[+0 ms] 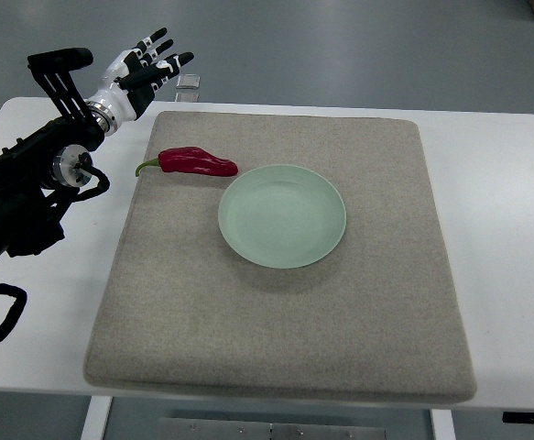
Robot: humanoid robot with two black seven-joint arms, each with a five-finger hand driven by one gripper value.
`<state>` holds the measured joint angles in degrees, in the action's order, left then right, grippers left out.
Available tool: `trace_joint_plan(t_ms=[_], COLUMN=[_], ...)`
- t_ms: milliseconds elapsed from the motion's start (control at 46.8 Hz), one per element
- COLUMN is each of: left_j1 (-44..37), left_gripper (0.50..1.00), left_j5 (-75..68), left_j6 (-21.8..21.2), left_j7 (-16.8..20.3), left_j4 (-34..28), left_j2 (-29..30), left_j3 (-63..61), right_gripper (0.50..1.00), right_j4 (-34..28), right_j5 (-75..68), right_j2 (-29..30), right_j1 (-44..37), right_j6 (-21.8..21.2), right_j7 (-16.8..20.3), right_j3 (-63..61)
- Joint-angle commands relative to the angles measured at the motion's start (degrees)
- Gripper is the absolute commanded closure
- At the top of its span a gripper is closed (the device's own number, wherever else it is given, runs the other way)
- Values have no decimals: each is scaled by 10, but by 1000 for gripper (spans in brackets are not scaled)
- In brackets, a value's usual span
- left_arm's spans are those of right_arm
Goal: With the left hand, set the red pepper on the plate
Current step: 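Move the left hand down over the red chili pepper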
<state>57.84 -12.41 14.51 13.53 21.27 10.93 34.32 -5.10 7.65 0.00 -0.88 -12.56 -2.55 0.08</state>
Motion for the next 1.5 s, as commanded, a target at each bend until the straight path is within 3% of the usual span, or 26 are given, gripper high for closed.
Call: trace_joint_plan(t_ms=[0, 320, 470, 748, 1068, 1474], left_j1=[3, 9, 21, 41, 59, 72], left_gripper=[510, 510, 510, 512, 510, 512], left_j5=[-37, -248, -346, -382, -512, -687], left_j6=[1, 2, 3, -8, -22, -19], left_j7=[1, 1, 1, 1, 4, 45], left_j4=[0, 5, 36, 126, 132, 172], left_j2=[1, 2, 15, 69, 84, 105], left_j3=[-24, -43, -44, -194, -229, -230], right_gripper=[572, 572, 570, 572, 572, 572], right_j4=[0, 0, 0, 0, 0, 0], right_j5=[0, 0, 0, 0, 0, 0], right_j2=[0, 0, 0, 0, 0, 0], right_j1=[0, 0, 0, 0, 0, 0], right_j6=[0, 0, 0, 0, 0, 0], right_j7=[0, 0, 0, 0, 0, 0], right_j3=[0, 0, 0, 0, 0, 0])
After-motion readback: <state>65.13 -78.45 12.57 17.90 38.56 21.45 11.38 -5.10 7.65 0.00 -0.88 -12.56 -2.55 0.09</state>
